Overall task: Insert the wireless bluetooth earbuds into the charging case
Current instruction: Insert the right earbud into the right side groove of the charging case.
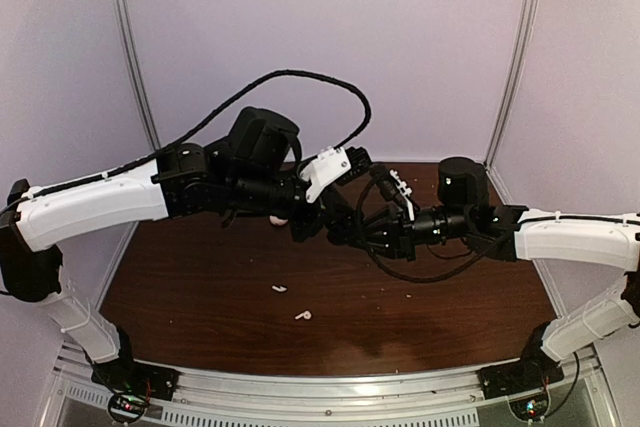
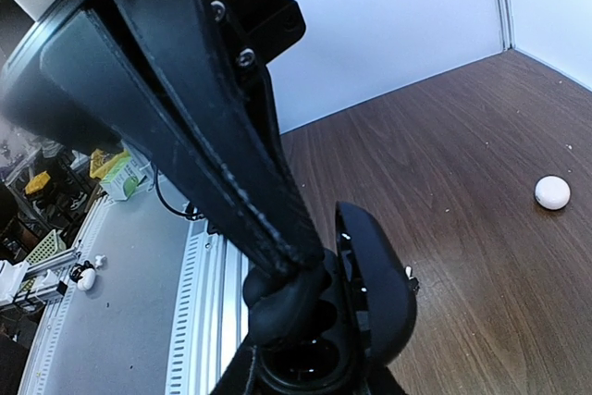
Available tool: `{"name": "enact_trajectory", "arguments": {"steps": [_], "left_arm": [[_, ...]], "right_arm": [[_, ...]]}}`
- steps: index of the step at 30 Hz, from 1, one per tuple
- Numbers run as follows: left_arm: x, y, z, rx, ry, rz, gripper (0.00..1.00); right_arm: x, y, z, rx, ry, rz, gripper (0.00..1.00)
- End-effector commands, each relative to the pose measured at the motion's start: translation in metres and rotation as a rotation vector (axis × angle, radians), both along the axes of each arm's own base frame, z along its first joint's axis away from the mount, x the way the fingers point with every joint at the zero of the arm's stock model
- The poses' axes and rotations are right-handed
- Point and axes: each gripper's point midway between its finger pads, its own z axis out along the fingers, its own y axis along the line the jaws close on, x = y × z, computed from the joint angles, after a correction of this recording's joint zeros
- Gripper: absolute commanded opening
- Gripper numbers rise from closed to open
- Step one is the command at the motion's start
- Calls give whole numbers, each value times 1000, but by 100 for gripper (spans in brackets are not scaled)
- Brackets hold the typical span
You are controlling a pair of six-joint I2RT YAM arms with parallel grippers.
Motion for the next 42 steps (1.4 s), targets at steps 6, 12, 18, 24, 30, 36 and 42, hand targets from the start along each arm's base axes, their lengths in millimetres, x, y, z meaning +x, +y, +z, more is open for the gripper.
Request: {"name": "enact_trajectory", "arguments": {"steps": [6,12,18,24,30,36,42], "left_arm": [[-3,0,14,-25,-72,11,0],[-1,1,14,-20,-88,23,0],[6,5,17,-7,-131,54,0],[3,4,21,-17,-130,37,0],[-13,-1,19,-25,-109,-26,0],[-22,-4,19,-37,-85,-53,0],[-29,-8,12,-20,-81,-69,0]], "right_arm": [[-2,4,20,40,-41,17,0],[-7,4,19,45,-25,42,0],[-9,5,20,51,-8,54,0],[-7,6,19,52,7,50,0],[-5,6,20,54,10,34,0],[-3,5,20,51,2,19,0],[-5,5,23,59,-10,29,0]]}}
